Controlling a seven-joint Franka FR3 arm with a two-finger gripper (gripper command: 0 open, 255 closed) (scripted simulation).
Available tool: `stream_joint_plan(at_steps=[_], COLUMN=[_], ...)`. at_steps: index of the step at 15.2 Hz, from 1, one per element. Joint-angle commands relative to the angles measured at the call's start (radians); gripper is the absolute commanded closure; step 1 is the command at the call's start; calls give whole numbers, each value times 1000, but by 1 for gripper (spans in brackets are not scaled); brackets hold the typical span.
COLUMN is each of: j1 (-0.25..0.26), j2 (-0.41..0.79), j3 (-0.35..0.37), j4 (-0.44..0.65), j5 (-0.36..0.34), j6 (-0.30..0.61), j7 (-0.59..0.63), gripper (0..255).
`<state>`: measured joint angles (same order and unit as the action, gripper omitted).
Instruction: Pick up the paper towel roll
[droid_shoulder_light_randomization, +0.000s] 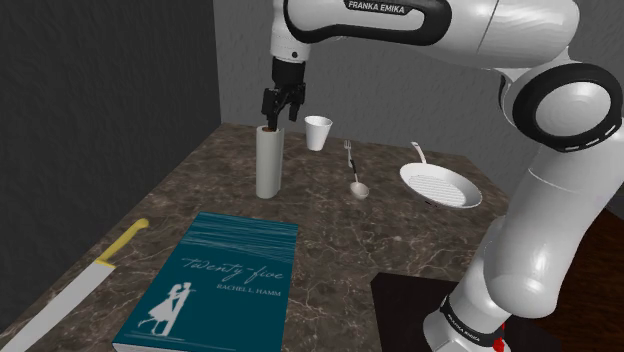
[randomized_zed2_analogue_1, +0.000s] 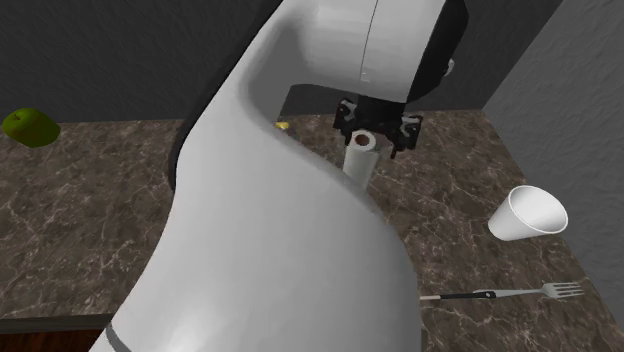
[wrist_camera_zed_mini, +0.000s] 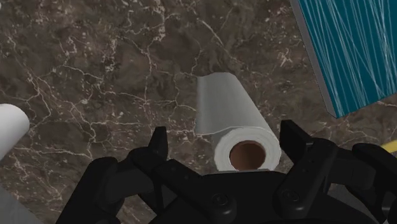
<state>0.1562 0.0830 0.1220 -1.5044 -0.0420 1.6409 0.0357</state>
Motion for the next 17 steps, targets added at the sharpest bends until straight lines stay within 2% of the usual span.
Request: stream_joint_plan(at_steps=[1,3,10,12,13,17], j1=[18,39,34,34,34,33], j2=[87,174,146,145,143,142], j3=[14,24,22,22,22,21], j4=[108,220,86,76,71,69], j5=[-26,-53,-49,-49,-48,-48], j6=[-21,-48,59,67,70,71], j7=[1,0,4,5,4,4], gripper=[0,0,0,0,255,255])
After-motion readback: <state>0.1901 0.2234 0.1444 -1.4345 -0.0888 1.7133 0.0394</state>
